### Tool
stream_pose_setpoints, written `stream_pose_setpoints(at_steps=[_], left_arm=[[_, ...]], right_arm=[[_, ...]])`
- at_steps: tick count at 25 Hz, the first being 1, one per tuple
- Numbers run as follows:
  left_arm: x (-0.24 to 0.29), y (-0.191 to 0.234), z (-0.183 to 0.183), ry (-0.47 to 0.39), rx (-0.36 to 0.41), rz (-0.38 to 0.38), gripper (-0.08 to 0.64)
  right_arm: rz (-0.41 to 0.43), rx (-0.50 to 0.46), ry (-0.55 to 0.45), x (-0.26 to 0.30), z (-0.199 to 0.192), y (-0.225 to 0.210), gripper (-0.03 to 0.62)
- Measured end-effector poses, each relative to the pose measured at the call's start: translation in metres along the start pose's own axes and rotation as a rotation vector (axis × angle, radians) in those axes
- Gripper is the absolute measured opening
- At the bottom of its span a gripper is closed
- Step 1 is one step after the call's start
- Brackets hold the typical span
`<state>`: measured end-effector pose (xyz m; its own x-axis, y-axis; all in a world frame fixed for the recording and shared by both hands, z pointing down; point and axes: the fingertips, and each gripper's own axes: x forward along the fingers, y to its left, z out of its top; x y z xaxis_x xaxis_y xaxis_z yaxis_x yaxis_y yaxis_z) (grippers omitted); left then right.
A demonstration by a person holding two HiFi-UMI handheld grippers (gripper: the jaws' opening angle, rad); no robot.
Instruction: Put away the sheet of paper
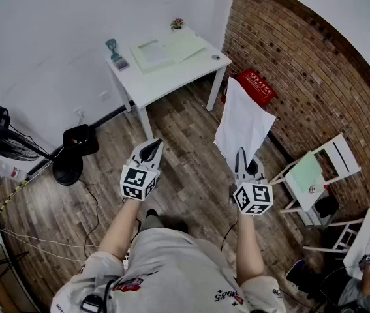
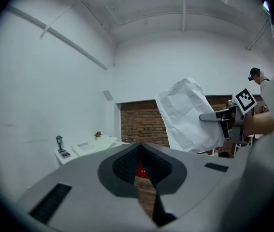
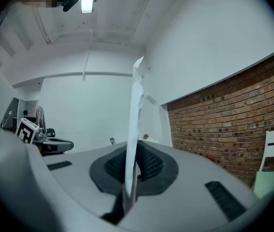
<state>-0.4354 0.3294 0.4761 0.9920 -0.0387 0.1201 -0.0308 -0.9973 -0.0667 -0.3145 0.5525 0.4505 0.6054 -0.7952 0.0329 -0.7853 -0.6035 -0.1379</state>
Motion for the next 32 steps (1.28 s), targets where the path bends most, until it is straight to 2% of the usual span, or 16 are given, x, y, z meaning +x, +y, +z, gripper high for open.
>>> stream_pose_setpoints(at_steps=[5,22,27,32], left_arm=[[0.003,0.001,-0.001,-0.003,-0.001,0.003,0.025],[0.002,0.003,-0.012,0.018,-0.023,0.03,0.025],[0.029,0.015,-0.011,0.003,-0.044,0.025,0.025],[0.081,0.042,-0.013,0.006,-0.034,0.003,0.025]], right_arm=[[0.005,0.0,-0.034,0.0,0.0,0.0,-0.005],[0.031,0.005,-0.005,0.005,-0.012,-0.008,-0.005],[0.045,0.024,0.007,0.03,-0.016,-0.017,-0.005],[0.048,0.023,0.006,0.081,-0.017,-0.028,-0.005]])
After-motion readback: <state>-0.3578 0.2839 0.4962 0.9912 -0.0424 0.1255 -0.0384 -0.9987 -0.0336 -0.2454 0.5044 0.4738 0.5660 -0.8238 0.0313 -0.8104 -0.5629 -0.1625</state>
